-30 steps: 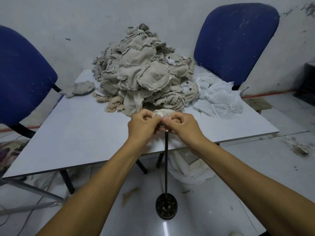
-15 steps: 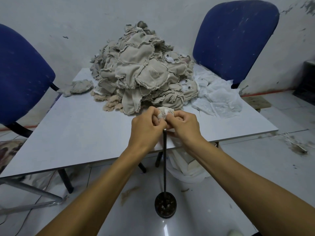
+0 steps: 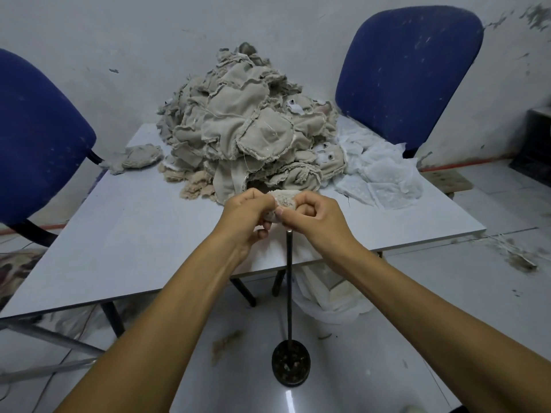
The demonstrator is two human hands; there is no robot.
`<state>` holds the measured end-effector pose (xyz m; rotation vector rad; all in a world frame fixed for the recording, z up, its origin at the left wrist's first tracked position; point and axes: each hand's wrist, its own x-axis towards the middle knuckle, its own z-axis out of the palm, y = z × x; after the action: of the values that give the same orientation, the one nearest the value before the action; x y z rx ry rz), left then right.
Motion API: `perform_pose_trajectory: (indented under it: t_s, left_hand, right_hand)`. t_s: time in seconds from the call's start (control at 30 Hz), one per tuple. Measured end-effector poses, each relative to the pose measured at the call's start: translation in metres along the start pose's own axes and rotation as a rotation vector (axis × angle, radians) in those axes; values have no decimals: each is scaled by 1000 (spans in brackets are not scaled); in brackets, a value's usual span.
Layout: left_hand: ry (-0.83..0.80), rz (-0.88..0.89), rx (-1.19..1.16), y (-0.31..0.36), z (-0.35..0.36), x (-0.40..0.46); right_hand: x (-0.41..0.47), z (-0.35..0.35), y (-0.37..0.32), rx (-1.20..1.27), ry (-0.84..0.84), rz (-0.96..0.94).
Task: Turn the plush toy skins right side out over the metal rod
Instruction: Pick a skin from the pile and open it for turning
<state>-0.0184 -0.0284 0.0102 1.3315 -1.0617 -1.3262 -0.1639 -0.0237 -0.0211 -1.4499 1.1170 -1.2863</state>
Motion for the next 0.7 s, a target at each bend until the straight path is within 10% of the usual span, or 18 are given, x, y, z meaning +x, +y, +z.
perform_pose_trajectory:
  t_s: [0.33, 0.7]
  left_hand:
    - [-94, 132, 153, -11, 2, 1]
    - [367, 639, 705, -19, 6, -2]
  right_hand:
    - [7, 0, 11, -116, 213, 74]
    - [2, 9, 1, -420, 234, -61]
